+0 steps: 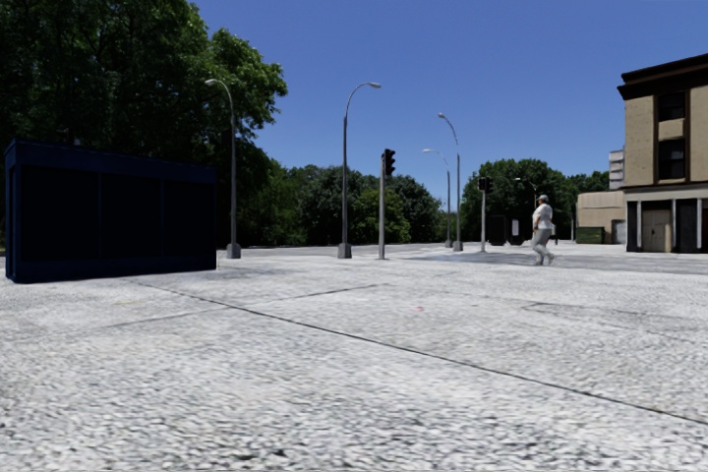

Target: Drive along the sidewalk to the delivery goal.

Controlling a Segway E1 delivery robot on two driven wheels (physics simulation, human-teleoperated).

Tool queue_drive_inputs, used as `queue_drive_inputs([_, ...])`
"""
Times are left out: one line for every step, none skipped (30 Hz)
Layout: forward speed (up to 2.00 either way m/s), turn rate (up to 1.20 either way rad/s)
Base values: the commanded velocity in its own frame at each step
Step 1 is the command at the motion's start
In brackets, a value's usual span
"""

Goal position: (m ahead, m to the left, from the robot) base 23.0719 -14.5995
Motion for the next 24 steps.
queue_drive_inputs([2.00,0.00])
queue_drive_inputs([2.00,0.00])
queue_drive_inputs([2.00,0.00])
queue_drive_inputs([2.00,0.00])
queue_drive_inputs([2.00,0.00])
queue_drive_inputs([2.00,0.00])
queue_drive_inputs([2.00,0.00])
queue_drive_inputs([2.00,0.00])
queue_drive_inputs([2.00,0.00])
queue_drive_inputs([2.00,0.00])
queue_drive_inputs([2.00,0.00])
queue_drive_inputs([2.00,0.00])
queue_drive_inputs([2.00,0.00])
queue_drive_inputs([2.00,0.00])
queue_drive_inputs([2.00,0.00])
queue_drive_inputs([2.00,0.00])
queue_drive_inputs([2.00,0.00])
queue_drive_inputs([2.00,0.00])
queue_drive_inputs([2.00,0.00])
queue_drive_inputs([2.00,0.00])
queue_drive_inputs([2.00,0.00])
queue_drive_inputs([2.00,0.00])
queue_drive_inputs([2.00,0.00])
queue_drive_inputs([2.00,0.00])
